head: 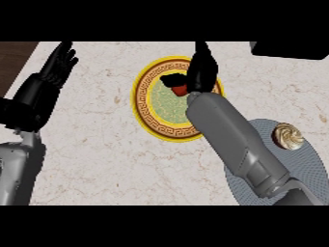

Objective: Pick the bell pepper from the placemat and place it in the plate

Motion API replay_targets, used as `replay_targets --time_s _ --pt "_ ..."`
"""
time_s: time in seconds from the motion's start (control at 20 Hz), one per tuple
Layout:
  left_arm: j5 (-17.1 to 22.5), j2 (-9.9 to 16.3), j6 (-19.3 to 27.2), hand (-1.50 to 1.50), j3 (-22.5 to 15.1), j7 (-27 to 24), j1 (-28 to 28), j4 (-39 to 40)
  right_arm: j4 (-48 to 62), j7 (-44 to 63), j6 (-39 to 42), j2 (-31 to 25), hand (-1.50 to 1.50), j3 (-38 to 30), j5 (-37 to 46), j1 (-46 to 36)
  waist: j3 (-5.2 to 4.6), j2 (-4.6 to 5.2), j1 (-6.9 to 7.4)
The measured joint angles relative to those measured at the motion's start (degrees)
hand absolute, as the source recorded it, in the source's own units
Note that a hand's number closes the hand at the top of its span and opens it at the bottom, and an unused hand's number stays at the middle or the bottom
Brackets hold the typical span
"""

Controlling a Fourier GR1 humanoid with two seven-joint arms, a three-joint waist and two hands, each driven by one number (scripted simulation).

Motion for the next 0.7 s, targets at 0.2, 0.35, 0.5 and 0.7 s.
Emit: replay_targets --time_s 0.2,0.35,0.5,0.7 --pt "-0.52 0.05 0.29 0.00 0.46 -0.91 0.20 1.27 -2.25 -5.32 -3.47 -0.03 -1.50 -2.34 -5.53 -0.45 0.00 -0.24 -0.94" --pt "-0.69 0.22 0.53 0.00 0.92 -0.94 1.49 0.60 -4.11 -9.47 -5.92 -0.07 -1.50 -2.99 -9.37 1.62 -0.02 -0.66 -1.90" --pt "-0.57 0.67 0.47 0.00 1.80 -1.10 2.74 0.27 -7.02 -13.39 -6.59 -0.36 -1.50 -5.42 -12.15 4.06 -0.04 -1.04 -3.32" --pt "-0.13 1.34 0.09 0.00 3.10 -1.36 4.26 -0.46 -12.89 -18.05 -6.79 -1.24 -1.50 -7.59 -14.57 10.09 -0.05 -1.45 -4.75"
